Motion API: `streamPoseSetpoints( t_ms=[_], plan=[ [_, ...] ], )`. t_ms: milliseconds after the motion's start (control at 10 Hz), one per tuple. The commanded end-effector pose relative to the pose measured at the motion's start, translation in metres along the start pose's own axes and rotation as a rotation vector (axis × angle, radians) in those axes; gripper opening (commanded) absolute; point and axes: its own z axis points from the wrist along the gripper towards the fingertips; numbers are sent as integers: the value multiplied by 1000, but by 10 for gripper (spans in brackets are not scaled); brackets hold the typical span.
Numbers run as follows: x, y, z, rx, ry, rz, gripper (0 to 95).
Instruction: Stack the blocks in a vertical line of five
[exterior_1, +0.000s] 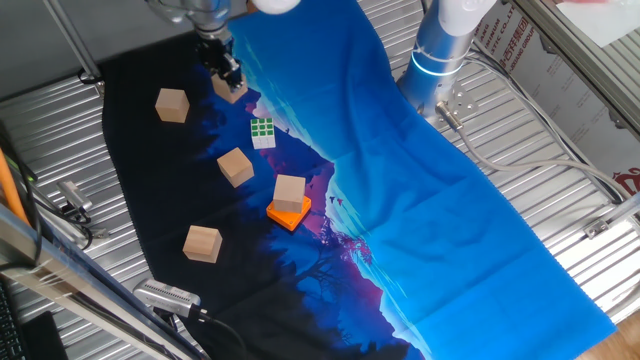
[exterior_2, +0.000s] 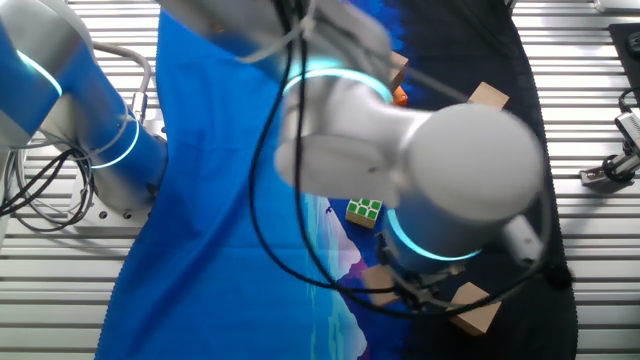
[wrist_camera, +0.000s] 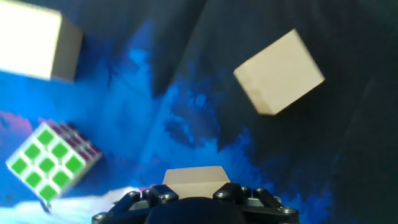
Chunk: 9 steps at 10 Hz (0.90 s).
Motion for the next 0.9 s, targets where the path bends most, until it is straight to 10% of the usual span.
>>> streamPoseSetpoints(
  t_ms=[100,900],
  plan=[
    [-29,5,-20,-30,1,80,0],
    [-91,57,-40,-39,2,254,0]
  ],
)
